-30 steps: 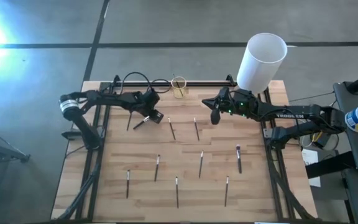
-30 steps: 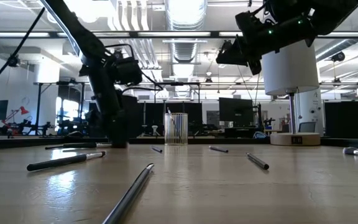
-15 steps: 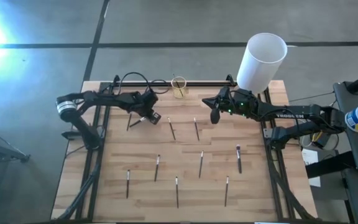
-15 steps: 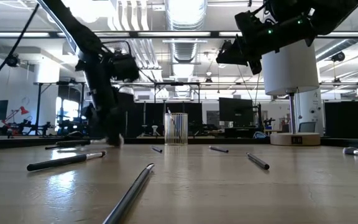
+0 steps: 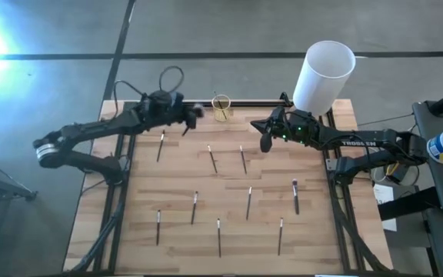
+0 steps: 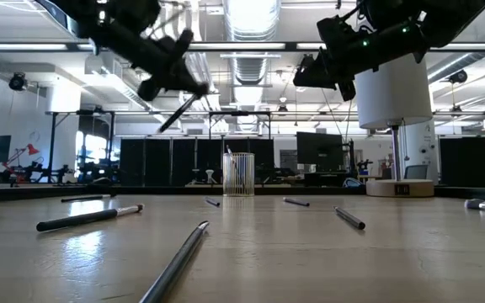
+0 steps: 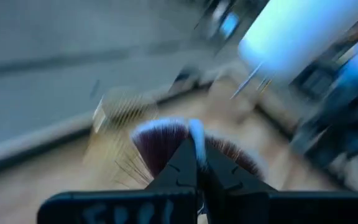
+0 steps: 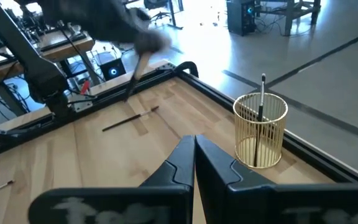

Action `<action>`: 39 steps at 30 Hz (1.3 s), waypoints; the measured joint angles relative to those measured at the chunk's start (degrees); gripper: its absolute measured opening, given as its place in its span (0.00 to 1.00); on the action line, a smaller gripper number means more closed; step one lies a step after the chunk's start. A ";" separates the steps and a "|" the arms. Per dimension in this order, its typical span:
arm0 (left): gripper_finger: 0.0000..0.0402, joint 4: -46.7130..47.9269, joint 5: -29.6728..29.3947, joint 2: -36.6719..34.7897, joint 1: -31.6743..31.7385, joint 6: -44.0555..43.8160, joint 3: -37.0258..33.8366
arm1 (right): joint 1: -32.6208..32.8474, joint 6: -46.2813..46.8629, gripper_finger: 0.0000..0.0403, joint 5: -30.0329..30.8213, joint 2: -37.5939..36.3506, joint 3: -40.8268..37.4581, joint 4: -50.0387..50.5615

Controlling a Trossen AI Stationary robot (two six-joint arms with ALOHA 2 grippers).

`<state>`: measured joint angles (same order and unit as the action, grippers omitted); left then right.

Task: Put items in baskets/containers
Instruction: Put the black highlighter brush into the yellow pen holder

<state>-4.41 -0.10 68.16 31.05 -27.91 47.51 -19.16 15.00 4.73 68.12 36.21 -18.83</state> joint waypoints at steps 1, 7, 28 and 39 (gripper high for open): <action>0.00 -3.69 0.98 0.22 0.26 -0.26 0.02 | 0.02 0.00 0.02 -0.02 0.00 0.00 -0.02; 0.00 -25.01 6.96 6.34 2.48 -0.40 0.02 | 0.00 0.02 0.02 -0.02 0.00 0.00 -0.11; 0.00 -61.62 18.16 39.79 12.51 -5.05 10.17 | -0.02 3.25 0.02 1.69 -0.09 0.02 -2.98; 0.00 -61.55 18.57 43.38 12.52 -4.36 11.37 | 0.02 4.15 0.02 2.90 -0.11 0.02 -2.83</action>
<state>-65.96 18.47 111.55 43.57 -32.27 58.88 -19.14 19.16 7.63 68.01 36.23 -21.66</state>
